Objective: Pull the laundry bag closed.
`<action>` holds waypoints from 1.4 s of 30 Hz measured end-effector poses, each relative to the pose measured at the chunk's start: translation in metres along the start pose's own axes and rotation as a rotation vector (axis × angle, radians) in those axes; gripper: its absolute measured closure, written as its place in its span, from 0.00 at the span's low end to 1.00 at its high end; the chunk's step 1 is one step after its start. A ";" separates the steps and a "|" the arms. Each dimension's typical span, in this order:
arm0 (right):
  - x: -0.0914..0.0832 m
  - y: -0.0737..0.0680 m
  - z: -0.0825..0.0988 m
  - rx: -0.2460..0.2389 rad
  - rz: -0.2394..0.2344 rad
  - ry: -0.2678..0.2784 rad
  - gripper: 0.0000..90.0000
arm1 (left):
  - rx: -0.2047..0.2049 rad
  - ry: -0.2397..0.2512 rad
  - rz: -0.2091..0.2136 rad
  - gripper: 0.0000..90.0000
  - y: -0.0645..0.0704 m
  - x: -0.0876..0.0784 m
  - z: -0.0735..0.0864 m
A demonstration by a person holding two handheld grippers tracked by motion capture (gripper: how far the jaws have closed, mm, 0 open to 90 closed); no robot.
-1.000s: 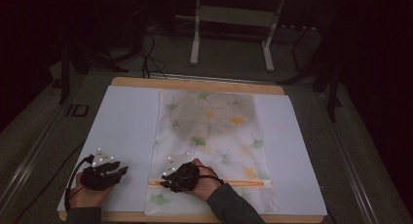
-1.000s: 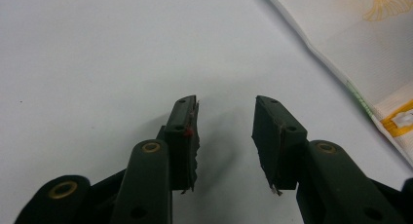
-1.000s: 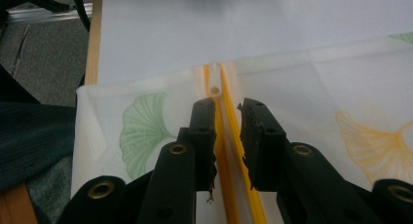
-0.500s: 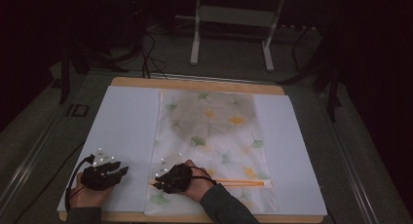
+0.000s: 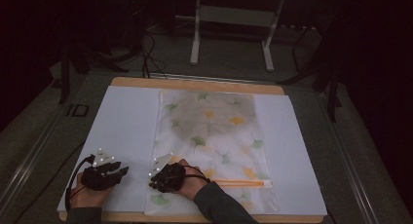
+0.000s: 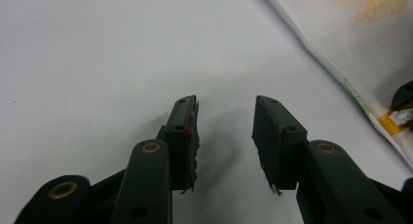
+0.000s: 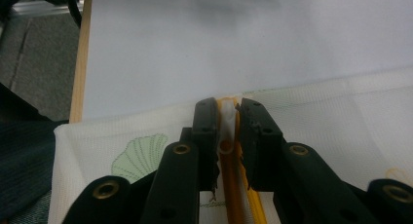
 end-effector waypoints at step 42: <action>-0.003 -0.001 -0.005 -0.022 0.028 -0.024 0.94 | 0.026 -0.074 0.216 0.62 0.036 0.005 0.000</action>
Point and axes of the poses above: each handheld gripper's, and its own axes: x roughly forward along the jaws, z roughly out of its underside, y roughly to its right, the point moved 1 cm from there along x, roughly forward along the jaws, and after that the axes turned 10 degrees about z, right-handed, at the moved point
